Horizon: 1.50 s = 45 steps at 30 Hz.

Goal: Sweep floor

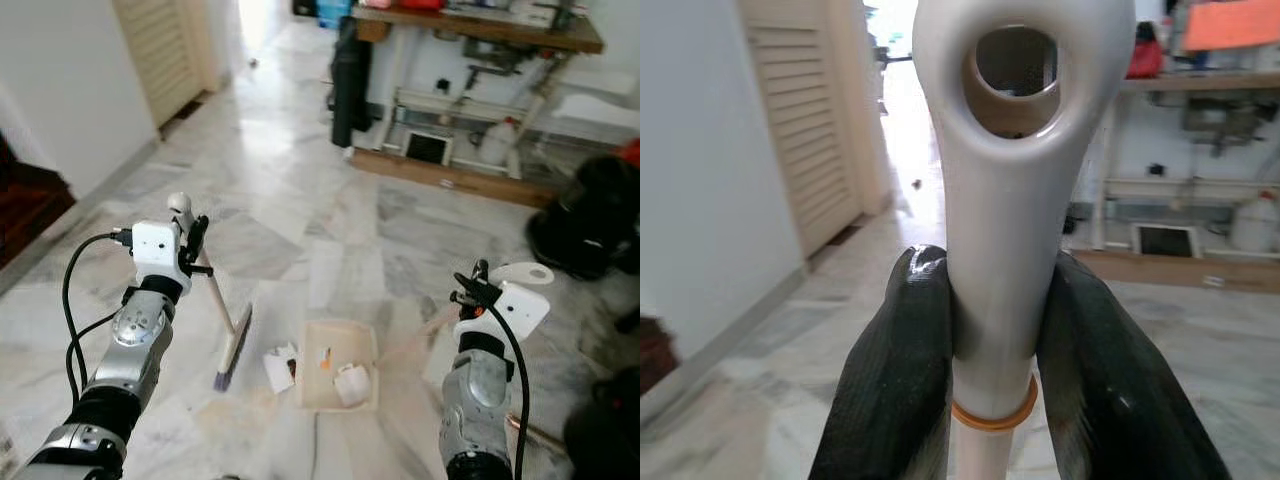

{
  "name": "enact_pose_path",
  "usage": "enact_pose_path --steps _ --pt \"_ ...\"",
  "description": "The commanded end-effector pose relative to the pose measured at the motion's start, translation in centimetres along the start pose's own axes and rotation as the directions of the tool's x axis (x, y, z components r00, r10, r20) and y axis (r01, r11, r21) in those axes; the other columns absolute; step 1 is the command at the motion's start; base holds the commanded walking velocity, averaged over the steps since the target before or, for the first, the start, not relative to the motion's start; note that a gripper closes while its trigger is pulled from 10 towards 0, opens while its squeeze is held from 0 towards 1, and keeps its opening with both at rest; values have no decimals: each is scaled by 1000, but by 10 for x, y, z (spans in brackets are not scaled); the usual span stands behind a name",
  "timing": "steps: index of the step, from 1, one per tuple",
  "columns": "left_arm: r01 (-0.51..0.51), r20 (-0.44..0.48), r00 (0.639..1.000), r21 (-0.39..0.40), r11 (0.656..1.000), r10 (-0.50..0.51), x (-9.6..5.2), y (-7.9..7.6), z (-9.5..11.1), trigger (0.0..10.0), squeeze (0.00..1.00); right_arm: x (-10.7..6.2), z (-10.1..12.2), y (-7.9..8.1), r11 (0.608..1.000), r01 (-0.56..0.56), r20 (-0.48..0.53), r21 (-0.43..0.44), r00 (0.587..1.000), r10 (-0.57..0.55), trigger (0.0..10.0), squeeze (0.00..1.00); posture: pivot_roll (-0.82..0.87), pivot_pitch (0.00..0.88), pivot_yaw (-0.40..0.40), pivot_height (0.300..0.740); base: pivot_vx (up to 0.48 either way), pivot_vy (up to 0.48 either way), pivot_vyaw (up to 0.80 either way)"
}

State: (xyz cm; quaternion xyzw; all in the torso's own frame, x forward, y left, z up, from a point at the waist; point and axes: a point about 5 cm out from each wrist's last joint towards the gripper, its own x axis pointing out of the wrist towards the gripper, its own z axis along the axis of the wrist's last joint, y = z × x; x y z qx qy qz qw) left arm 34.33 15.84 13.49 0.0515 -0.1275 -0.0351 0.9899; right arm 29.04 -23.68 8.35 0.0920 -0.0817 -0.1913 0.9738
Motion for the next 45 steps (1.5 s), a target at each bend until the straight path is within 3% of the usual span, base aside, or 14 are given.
enact_pose_path --steps 1,31,45 --pt "-10 68 998 9 1000 9 4 5 13 10000 0 4 9 3 1000 -3 35 15 999 3 10000 0 135 12 -32 740 0 0 800" --pt "-45 -20 999 -57 997 44 -7 11 -2 10000 0 2 6 2 1000 -4 3 7 1000 4 10000 0 135 41 -44 740 0 0 796" --pt "-52 -54 997 -73 996 48 -11 10 -7 10000 0 2 5 0 1000 8 -10 28 1000 -8 10000 0 137 45 -48 740 0 142 0"
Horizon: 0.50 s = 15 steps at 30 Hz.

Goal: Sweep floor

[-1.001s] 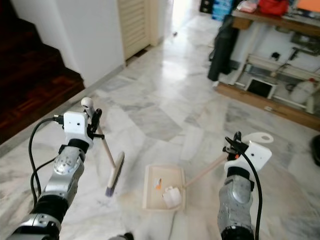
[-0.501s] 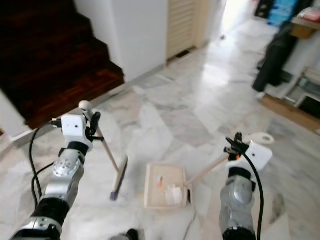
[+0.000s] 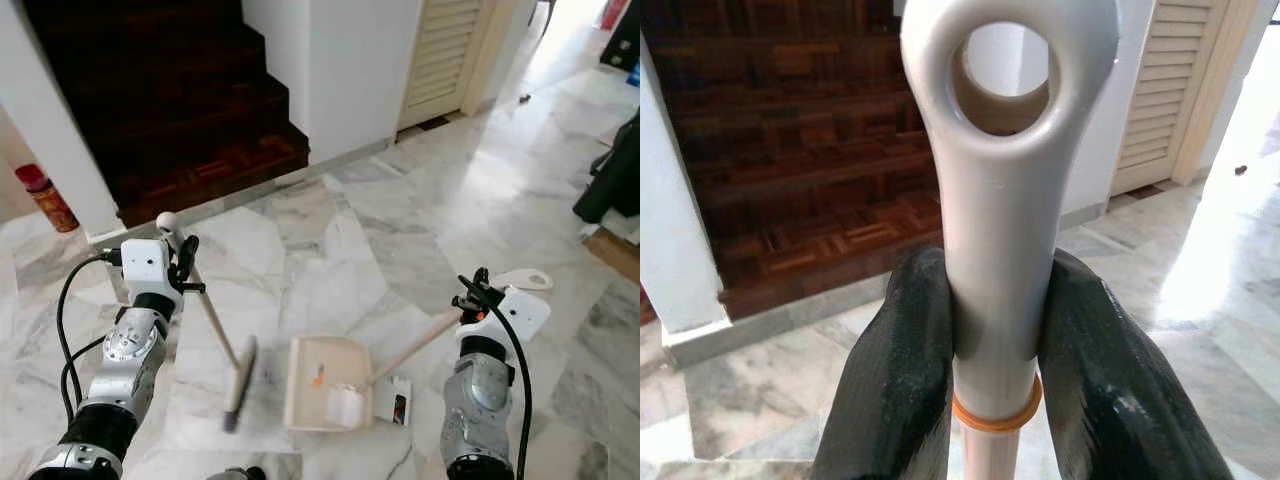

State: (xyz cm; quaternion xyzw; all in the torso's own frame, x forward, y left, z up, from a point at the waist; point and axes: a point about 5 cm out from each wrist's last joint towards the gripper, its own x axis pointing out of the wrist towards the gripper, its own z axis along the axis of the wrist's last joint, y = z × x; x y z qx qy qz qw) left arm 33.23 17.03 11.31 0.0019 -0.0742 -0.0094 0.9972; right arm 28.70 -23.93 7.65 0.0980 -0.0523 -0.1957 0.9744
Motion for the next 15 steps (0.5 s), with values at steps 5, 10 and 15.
enact_pose_path --steps 5,10,15 --pt "5 61 998 24 1000 -7 5 1 15 10000 0 4 10 7 999 -17 47 32 999 15 10000 0 142 47 -49 740 0 444 0" --pt "3 62 998 27 1000 -5 4 1 15 10000 0 4 10 7 999 -22 45 33 999 21 10000 0 143 48 -50 740 0 480 0" --pt "4 61 998 24 1000 -5 5 1 15 10000 0 4 10 7 999 -23 44 33 999 21 10000 0 145 49 -50 740 0 480 0"
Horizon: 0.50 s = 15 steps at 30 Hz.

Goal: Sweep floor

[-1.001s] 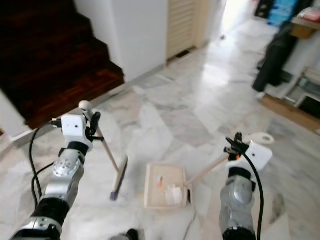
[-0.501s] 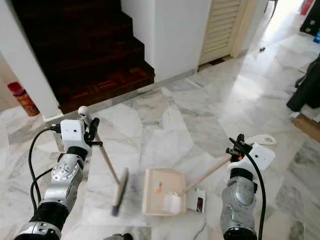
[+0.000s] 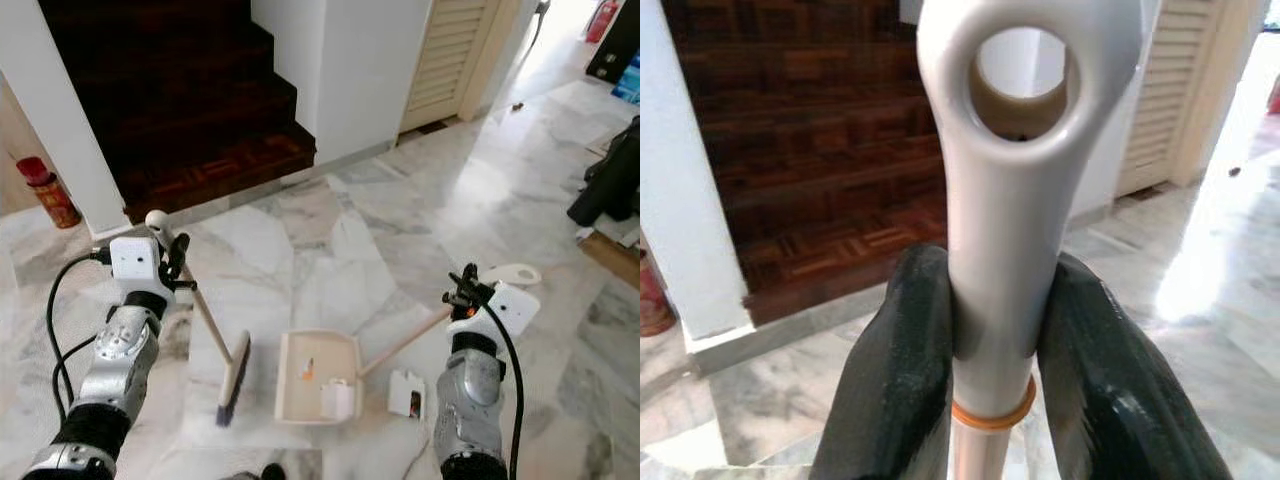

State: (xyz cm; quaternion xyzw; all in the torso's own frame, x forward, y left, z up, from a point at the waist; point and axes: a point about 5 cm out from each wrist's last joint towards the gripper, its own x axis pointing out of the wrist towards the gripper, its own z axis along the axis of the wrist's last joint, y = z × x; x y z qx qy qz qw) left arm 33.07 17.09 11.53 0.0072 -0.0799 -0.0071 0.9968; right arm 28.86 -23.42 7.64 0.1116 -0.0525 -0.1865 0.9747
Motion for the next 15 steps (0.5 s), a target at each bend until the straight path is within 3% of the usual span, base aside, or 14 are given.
enact_pose_path --steps 1,15 --pt "8 51 999 12 1000 -9 6 1 13 10000 0 4 11 2 1000 -6 49 5 999 6 10000 0 145 48 -51 740 0 480 0" --pt "9 49 999 13 1000 -10 5 0 13 10000 0 5 12 3 1000 -14 47 6 999 14 10000 0 147 54 -54 740 0 480 0"
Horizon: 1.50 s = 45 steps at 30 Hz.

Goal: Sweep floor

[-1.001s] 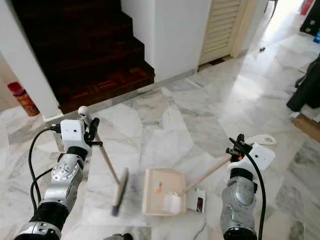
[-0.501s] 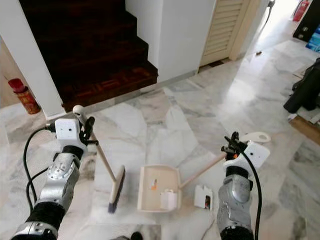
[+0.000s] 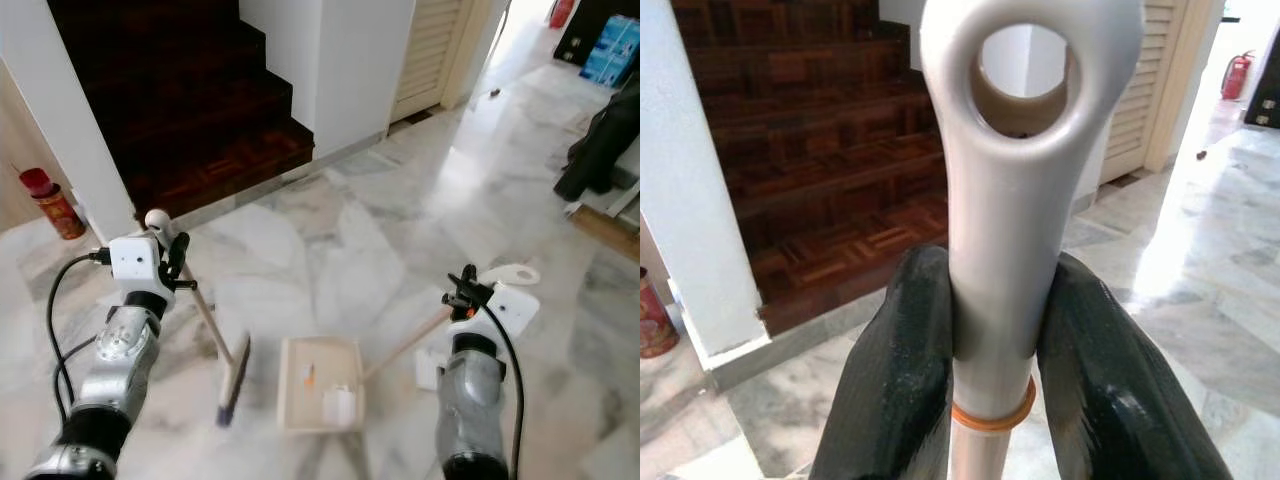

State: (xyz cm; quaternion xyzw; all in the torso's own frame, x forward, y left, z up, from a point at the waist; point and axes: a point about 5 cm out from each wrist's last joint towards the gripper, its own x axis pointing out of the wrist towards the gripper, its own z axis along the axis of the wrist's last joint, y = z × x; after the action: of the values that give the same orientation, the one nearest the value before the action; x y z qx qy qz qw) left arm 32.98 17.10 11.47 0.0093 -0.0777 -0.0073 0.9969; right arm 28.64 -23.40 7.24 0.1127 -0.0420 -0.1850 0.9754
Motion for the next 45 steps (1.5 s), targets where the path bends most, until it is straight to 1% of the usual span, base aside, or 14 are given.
enact_pose_path --steps 1,36,38,42,45 --pt "9 53 999 7 1000 -10 6 0 14 10000 0 7 15 4 1000 -14 68 7 998 14 10000 0 146 55 -54 740 0 480 0" --pt "23 43 999 5 1000 -23 6 -2 14 10000 0 6 14 6 1000 -22 57 14 998 21 10000 0 150 63 -49 740 0 480 0" --pt "24 43 999 5 1000 -24 6 -2 14 10000 0 6 14 7 1000 -26 56 -1 998 26 10000 0 151 63 -49 740 0 480 0" --pt "27 41 999 5 1000 -28 6 -3 13 10000 0 6 15 8 999 -32 68 -18 997 33 10000 0 150 64 -49 740 0 480 600" --pt "31 40 999 4 1000 -31 6 -3 13 10000 0 6 14 8 1000 -23 60 1 998 23 10000 0 150 65 -50 740 0 480 267"
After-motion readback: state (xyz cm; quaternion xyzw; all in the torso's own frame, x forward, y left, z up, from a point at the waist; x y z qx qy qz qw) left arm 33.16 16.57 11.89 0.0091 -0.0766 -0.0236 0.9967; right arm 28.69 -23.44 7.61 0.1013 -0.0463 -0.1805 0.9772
